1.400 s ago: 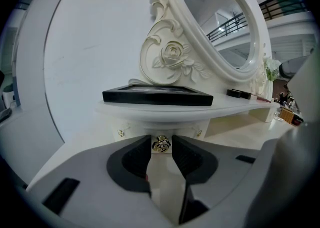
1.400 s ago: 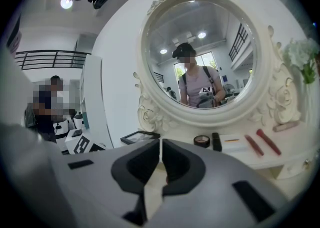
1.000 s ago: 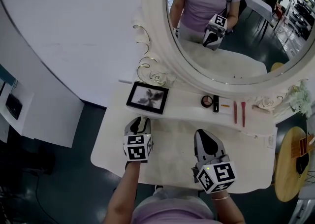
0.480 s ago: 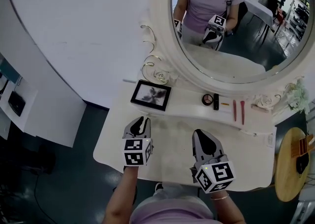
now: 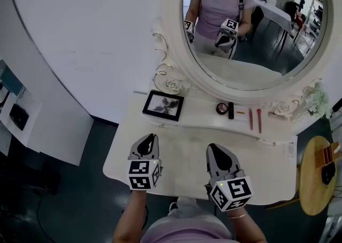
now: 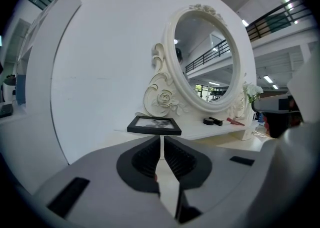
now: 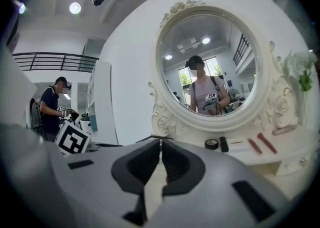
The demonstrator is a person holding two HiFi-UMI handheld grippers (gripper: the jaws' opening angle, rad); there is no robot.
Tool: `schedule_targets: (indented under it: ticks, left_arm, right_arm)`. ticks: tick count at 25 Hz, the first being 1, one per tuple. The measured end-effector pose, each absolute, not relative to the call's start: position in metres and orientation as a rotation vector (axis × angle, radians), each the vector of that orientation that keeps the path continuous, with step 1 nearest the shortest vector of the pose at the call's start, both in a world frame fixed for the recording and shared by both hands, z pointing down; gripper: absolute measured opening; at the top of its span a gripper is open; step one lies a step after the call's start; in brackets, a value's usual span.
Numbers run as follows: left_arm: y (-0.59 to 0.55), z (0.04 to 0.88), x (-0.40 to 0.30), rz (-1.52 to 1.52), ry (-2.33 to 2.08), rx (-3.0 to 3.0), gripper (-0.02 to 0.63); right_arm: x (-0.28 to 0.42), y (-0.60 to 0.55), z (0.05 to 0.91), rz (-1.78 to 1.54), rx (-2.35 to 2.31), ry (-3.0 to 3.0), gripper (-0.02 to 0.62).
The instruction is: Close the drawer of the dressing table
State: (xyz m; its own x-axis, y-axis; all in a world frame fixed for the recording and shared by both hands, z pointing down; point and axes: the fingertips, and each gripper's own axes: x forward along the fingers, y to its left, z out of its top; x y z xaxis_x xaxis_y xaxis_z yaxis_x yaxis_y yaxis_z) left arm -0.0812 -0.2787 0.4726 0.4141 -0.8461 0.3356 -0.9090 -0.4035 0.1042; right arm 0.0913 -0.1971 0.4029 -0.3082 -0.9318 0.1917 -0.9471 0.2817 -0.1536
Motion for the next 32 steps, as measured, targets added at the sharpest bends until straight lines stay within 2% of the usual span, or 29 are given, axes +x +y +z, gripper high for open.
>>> schedule_targets:
  ticks: [10,32]
  left_arm:
    - [-0.248,0.452,-0.097,0.271,-1.552,2.426,0.002]
    - [-0.208,0.424,-0.111,0.19,-1.548,2.482,0.0]
  right_arm:
    - [0.083,-0.18,0.394,0.343,1.814,-2.469,-0.006]
    - [0.069,-0.153,0.39,0.29,1.79,-2.471,-0.006]
